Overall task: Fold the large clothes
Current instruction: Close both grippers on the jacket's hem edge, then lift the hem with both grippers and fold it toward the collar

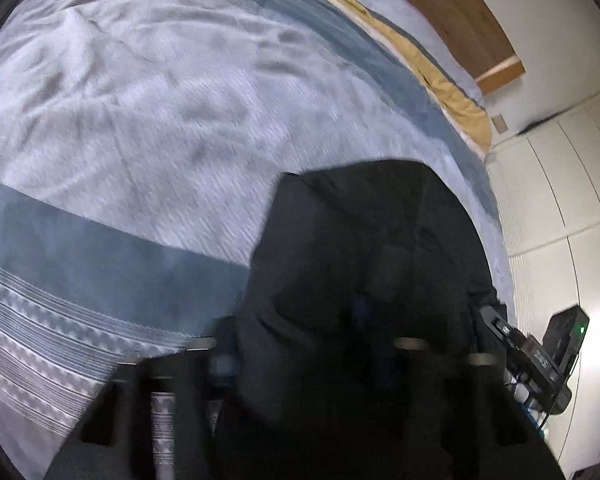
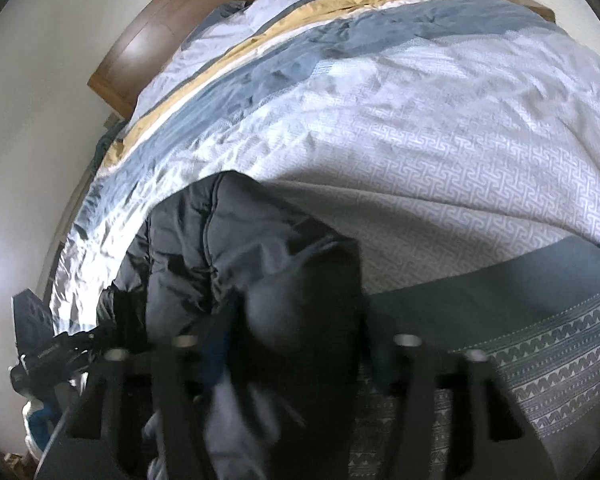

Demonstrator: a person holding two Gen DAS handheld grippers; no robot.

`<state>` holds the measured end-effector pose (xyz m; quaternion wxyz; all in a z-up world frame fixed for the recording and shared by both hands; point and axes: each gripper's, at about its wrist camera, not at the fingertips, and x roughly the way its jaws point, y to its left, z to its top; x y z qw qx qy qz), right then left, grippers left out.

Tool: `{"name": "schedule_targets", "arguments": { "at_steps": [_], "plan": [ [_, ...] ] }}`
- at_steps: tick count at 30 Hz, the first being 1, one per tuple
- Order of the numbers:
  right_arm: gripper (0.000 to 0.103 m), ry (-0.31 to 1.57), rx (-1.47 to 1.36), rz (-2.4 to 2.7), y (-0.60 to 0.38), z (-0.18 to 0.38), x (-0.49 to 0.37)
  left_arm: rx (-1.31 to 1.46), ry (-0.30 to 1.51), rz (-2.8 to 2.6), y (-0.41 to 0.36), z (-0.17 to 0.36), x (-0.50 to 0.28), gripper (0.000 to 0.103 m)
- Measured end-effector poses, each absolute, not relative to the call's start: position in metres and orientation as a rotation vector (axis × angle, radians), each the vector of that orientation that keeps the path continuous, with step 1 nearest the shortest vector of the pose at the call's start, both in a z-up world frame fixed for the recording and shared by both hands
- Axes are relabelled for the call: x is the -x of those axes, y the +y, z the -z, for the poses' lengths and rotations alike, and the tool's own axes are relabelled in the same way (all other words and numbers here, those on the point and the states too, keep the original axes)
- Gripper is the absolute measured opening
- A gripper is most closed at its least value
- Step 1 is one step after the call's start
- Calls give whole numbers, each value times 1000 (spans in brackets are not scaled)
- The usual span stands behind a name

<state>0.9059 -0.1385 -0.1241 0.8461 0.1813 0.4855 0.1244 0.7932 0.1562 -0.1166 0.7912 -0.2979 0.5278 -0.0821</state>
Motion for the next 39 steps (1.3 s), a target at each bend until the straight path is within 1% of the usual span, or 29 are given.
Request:
{"name": "schedule_targets", "arguments": {
  "at_steps": [1,2,3,6,16,20,25,32,39],
  "plan": [
    [31,1018,-371,-263,-136,122,-905,618,1133,175,153,114,-792,18],
    [22,1013,-366,-269,-135,119,-903,602,1127,174,152,111,-791,14],
    [19,1008,-360,-273,-134,117,-901,588,1118,172,150,107,-789,12],
    [15,979,-327,-287,-130,102,-893,561,1084,160,149,95,-782,9],
    [14,939,-237,-329,-122,31,-836,584,990,165,149,43,-730,8],
    [14,922,-231,-358,-126,-1,-795,620,966,169,152,20,-695,8],
    [14,908,-239,-375,-136,-26,-738,648,952,188,151,-1,-644,8],
    [14,917,-275,-379,-150,-31,-656,660,953,220,149,-12,-573,8],
    [14,918,-320,-377,-159,-9,-605,640,957,248,145,3,-529,8]
  ]
}}
